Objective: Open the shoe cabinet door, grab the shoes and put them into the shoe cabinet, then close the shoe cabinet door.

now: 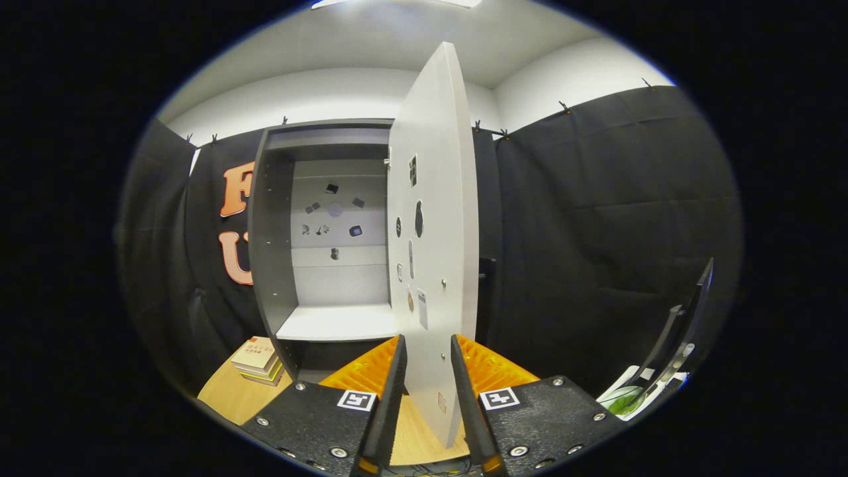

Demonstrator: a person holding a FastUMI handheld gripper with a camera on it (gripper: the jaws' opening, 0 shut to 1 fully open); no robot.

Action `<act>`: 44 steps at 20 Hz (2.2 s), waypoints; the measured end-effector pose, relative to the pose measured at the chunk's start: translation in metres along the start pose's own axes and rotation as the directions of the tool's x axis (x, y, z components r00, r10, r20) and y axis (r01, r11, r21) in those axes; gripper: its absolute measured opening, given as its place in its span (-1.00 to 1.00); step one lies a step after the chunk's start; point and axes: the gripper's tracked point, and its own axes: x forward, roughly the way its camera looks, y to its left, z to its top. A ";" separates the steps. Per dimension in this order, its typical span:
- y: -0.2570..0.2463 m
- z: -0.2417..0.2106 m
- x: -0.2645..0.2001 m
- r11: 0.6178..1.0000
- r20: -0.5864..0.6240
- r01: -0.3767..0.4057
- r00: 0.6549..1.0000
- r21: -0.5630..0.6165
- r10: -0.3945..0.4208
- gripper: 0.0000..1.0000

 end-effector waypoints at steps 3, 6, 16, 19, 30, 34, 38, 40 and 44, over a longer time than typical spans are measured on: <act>0.023 0.004 -0.003 0.999 0.003 -0.045 0.999 -0.003 0.045 -0.14; 0.044 0.002 -0.003 0.996 -0.002 -0.086 0.996 -0.011 0.086 -0.14; 0.114 -0.048 0.007 0.980 -0.081 -0.197 0.977 0.006 0.197 -0.14; 0.132 -0.078 0.013 0.975 -0.129 -0.222 0.966 0.014 0.222 -0.14; 0.184 -0.227 0.042 0.962 -0.365 -0.259 0.890 0.088 0.274 -0.13; 0.196 -0.296 0.053 0.961 -0.470 -0.254 0.839 0.110 0.276 -0.14; 0.206 -0.359 0.062 0.961 -0.563 -0.241 0.779 0.138 0.276 -0.13; 0.209 -0.386 0.066 0.960 -0.599 -0.226 0.750 0.164 0.279 -0.13; 0.216 -0.429 0.077 0.959 -0.651 -0.200 0.704 0.201 0.283 -0.13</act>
